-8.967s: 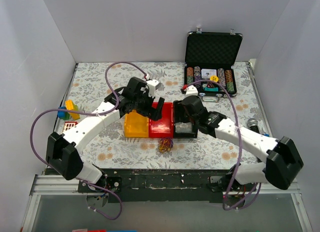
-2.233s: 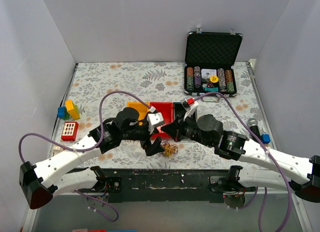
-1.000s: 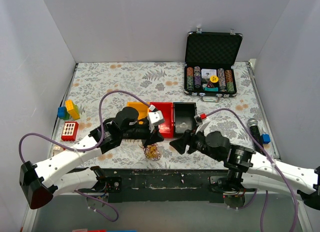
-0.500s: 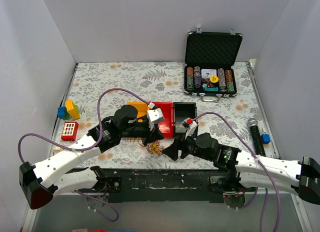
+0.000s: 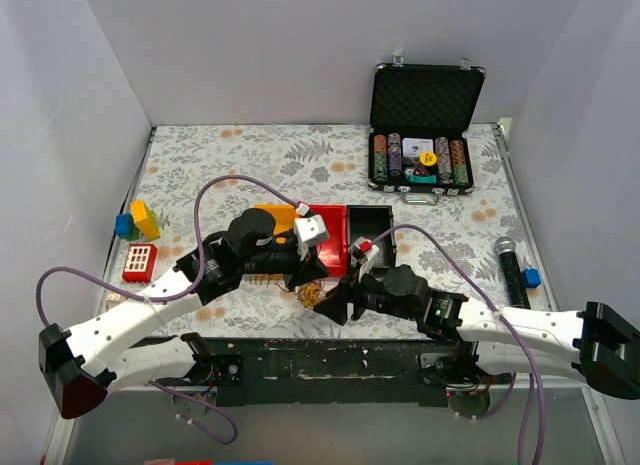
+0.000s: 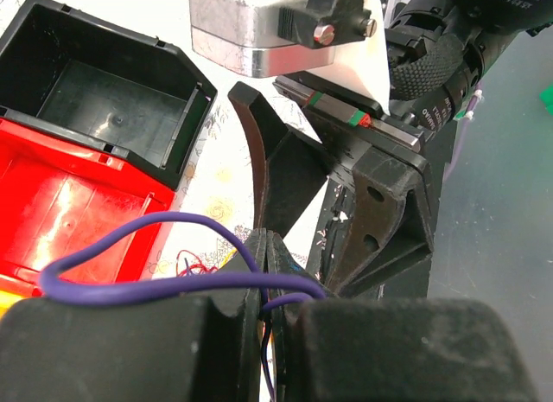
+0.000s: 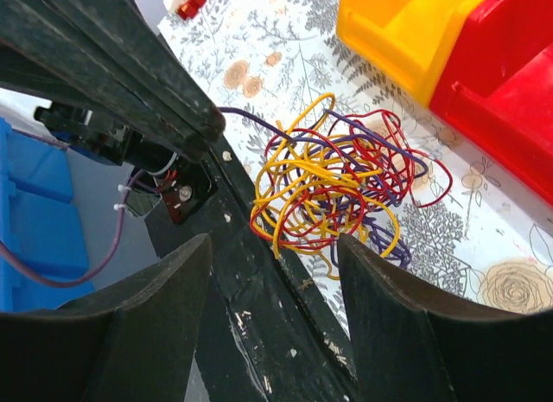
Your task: Untangle the cables
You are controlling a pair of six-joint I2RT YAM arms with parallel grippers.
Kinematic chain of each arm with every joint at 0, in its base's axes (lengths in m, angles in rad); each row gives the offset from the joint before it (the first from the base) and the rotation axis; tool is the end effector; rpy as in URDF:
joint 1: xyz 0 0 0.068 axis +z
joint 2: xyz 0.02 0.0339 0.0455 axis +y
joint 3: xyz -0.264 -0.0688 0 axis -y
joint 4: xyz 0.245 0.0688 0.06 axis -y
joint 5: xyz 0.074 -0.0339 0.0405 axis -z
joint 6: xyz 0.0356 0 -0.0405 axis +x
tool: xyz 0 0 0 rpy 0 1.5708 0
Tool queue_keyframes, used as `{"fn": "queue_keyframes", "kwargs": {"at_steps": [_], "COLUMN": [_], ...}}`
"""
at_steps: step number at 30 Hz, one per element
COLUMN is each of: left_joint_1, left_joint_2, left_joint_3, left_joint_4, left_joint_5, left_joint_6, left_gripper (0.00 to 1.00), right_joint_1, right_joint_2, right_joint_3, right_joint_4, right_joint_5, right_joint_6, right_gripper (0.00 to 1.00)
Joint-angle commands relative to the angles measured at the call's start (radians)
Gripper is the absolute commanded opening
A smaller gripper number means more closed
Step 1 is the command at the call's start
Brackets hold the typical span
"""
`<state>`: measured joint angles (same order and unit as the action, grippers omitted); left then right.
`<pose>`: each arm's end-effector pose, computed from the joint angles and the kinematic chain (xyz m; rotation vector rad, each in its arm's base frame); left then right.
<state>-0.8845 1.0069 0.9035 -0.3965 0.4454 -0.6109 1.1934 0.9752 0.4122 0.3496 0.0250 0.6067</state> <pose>0.1288 -0.1814 0.3201 0.6200 2.2371 -1.3102 0.0812 0.2025 0.2288 -0.5509 1.8925 1.2299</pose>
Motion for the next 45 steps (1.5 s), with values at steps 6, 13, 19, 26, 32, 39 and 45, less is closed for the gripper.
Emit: {"fn": "queue_keyframes", "kwargs": {"at_steps": [6, 13, 19, 26, 32, 39, 45], "left_joint_1": [0.012, 0.015, 0.019, 0.032, 0.038, 0.045, 0.045], "left_joint_2": [0.006, 0.013, 0.019, 0.029, 0.035, 0.071, 0.118], "left_joint_3": [0.077, 0.090, 0.116, 0.242, 0.360, 0.561, 0.784], "left_joint_4": [0.004, 0.002, -0.002, -0.054, -0.099, -0.116, -0.087], "left_joint_5": [0.027, 0.039, 0.038, 0.027, 0.010, -0.043, -0.134], "left_joint_6": [-0.030, -0.044, -0.038, -0.015, 0.014, 0.051, 0.076], "left_gripper": [0.00, 0.00, 0.00, 0.00, 0.00, 0.00, 0.00], "right_joint_1": [0.006, 0.008, 0.006, 0.008, 0.020, 0.021, 0.025], "right_joint_2": [0.097, 0.126, 0.091, 0.016, -0.030, 0.019, 0.094], "right_joint_3": [0.076, 0.100, 0.068, -0.082, -0.196, -0.194, -0.171], "right_joint_4": [0.089, 0.094, 0.054, 0.020, -0.040, -0.127, -0.158], "right_joint_5": [0.013, 0.061, 0.131, 0.110, 0.087, 0.075, 0.058], "right_joint_6": [-0.035, -0.032, -0.004, 0.105, 0.195, 0.235, 0.248], "right_gripper": [0.57, 0.45, 0.03, 0.01, 0.01, 0.01, 0.01]}}
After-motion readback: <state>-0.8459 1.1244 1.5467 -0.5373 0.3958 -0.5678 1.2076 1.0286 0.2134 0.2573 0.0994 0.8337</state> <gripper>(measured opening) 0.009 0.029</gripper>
